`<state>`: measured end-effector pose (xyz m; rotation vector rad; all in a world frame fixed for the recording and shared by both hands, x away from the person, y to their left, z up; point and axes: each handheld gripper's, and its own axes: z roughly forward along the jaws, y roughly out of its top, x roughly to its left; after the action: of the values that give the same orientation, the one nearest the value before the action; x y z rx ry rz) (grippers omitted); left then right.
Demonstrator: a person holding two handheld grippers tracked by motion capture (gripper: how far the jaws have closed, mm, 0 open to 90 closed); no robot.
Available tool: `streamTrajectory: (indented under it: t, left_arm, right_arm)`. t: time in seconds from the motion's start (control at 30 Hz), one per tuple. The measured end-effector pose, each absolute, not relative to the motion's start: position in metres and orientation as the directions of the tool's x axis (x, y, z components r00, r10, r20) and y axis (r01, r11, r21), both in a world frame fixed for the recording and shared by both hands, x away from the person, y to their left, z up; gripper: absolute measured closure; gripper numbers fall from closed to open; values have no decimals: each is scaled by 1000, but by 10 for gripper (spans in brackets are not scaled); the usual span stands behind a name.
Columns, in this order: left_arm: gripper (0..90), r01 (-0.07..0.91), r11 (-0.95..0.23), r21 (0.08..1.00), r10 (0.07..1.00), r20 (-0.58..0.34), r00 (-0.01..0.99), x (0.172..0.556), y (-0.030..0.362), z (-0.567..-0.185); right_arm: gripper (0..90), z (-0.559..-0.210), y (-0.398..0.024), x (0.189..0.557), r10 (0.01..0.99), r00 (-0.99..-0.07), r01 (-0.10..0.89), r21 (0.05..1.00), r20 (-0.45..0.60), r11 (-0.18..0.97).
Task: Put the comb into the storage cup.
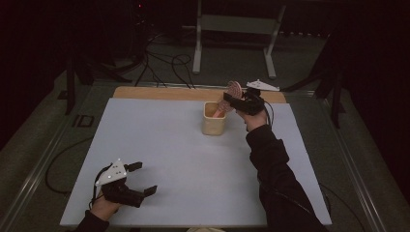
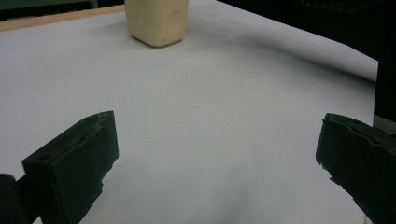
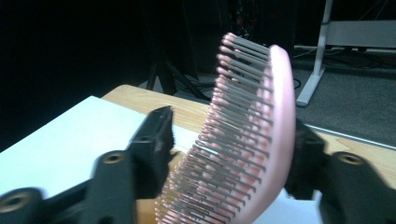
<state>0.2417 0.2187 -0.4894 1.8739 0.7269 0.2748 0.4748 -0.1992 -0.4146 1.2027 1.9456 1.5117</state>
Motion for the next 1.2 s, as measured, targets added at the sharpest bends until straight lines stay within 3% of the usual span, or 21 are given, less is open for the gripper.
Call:
streamTrajectory:
  t: [0.23,0.33,1.2]
  left_arm:
    - [2,354,-256,899,597,-140,790,242,218,-489]
    - [2,354,-256,899,597,-141,790,242,218,-489]
    - [2,354,-256,900,599,-140,789,240,219,-489]
  right_arm:
    - [142,-413,-202,474,816,-540,410,911,205,43]
    - [94,-413,-204,473,802,-561,419,906,204,62]
    - [95,-410,-209,466,782,-610,398,903,128,162]
